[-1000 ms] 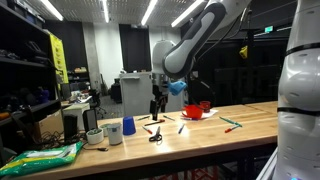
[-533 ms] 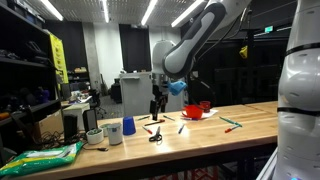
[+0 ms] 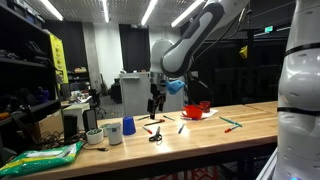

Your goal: Turn over the cup on the table

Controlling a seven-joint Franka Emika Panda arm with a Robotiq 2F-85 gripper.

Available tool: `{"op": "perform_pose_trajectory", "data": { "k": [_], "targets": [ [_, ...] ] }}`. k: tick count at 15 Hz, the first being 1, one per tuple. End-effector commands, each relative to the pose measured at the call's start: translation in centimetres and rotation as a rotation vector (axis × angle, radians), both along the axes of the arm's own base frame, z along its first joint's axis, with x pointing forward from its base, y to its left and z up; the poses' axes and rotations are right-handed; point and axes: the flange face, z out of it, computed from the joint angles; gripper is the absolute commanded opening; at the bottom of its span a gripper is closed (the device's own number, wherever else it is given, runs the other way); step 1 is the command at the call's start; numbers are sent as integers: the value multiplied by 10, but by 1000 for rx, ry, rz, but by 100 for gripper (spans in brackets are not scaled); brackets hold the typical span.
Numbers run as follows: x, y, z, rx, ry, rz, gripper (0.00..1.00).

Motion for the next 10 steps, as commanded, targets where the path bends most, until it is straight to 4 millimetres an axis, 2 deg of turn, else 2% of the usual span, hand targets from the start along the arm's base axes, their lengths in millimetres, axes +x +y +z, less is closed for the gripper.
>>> {"op": "perform_pose_trajectory", "data": {
  "k": [1, 5, 10],
  "targets": [
    [40, 27, 8, 4, -48, 8, 100],
    [99, 43, 6, -7, -97, 25, 100],
    [178, 40, -7, 21, -130, 2, 100]
  ]
}}
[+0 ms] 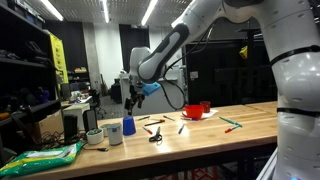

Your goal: Turn over the cup on the table

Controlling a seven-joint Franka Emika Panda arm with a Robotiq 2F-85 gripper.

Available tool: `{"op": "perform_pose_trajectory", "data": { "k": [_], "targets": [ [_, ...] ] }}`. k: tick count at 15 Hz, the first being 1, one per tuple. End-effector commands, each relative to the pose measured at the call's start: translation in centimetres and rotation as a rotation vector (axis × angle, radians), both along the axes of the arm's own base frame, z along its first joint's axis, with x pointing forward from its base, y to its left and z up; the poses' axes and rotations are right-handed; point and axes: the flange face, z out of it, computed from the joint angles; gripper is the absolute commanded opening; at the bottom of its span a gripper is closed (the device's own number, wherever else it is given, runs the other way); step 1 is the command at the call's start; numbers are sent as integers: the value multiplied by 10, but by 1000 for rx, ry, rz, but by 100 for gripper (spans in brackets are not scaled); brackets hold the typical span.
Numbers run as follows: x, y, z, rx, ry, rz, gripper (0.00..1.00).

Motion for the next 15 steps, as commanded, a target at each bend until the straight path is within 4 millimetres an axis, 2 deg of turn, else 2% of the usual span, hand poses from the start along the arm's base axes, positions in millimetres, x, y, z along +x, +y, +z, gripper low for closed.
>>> {"op": "perform_pose_trajectory", "data": {
  "k": [1, 2, 3, 5, 15],
  "targets": [
    [60, 3, -7, 12, -31, -12, 100],
    [70, 4, -6, 20, -28, -12, 100],
    [47, -6, -7, 18, -21, -22, 100],
    [56, -9, -13, 20, -20, -29, 100],
    [57, -9, -19, 38, -9, -32, 100]
  ]
}}
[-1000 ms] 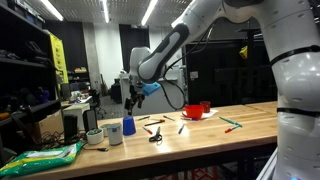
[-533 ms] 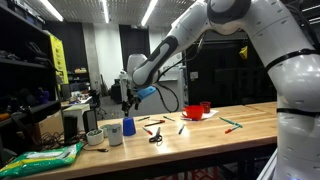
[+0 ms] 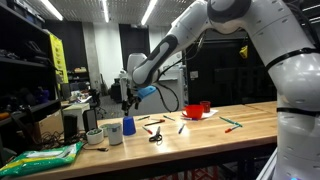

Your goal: Turn over the cup on the table

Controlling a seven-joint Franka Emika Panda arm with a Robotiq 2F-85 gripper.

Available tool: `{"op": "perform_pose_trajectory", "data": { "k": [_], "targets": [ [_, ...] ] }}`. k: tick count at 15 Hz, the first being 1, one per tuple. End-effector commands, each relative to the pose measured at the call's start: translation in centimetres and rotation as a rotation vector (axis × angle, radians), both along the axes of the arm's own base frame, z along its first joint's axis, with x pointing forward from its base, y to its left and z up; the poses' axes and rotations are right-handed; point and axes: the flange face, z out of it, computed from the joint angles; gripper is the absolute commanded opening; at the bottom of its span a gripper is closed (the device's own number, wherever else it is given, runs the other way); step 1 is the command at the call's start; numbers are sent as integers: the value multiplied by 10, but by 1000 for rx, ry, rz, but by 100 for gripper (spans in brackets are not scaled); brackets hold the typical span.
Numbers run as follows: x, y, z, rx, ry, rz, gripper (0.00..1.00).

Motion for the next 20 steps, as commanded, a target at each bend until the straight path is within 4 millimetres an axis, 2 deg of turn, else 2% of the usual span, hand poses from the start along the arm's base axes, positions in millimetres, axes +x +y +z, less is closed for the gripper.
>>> {"op": "perform_pose_trajectory", "data": {
  "k": [1, 9, 20],
  "targets": [
    [3, 0, -4, 19, 10, 0, 100],
    [11, -2, -25, 52, 55, -5, 100],
    [36, -4, -51, 59, 74, 11, 100]
  ]
}}
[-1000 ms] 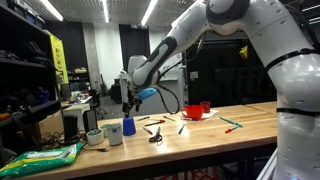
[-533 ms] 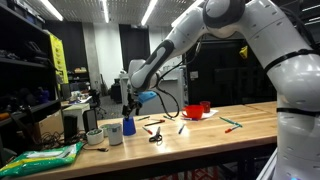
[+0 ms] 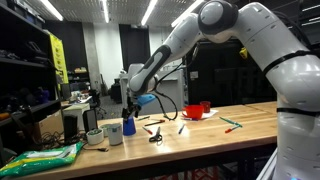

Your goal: Turn over the cup on the table

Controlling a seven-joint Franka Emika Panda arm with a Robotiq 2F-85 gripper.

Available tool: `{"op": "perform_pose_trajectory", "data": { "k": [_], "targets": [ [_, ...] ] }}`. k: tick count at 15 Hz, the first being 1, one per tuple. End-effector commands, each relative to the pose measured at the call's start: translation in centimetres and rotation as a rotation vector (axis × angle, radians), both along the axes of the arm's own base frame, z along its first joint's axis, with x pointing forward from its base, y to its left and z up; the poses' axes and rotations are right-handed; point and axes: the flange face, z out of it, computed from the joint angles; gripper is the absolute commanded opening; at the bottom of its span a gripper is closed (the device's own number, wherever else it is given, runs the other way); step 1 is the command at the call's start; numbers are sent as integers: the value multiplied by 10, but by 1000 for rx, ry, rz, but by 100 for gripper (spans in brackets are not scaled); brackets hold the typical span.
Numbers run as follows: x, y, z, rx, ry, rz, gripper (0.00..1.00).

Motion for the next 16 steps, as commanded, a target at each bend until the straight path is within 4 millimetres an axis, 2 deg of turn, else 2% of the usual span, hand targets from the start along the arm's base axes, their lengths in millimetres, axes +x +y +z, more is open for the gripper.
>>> {"op": "perform_pose_trajectory", "data": {
  "k": [1, 7, 8, 10, 12, 16],
  "targets": [
    [13, 3, -5, 11, 0, 24, 100],
    [24, 7, -20, 20, 16, 40, 100],
    [25, 6, -23, 19, 14, 40, 75],
    [26, 7, -23, 19, 13, 44, 68],
    [27, 5, -22, 17, 6, 45, 53],
    [26, 1, -17, 3, 12, 39, 52]
  ]
}}
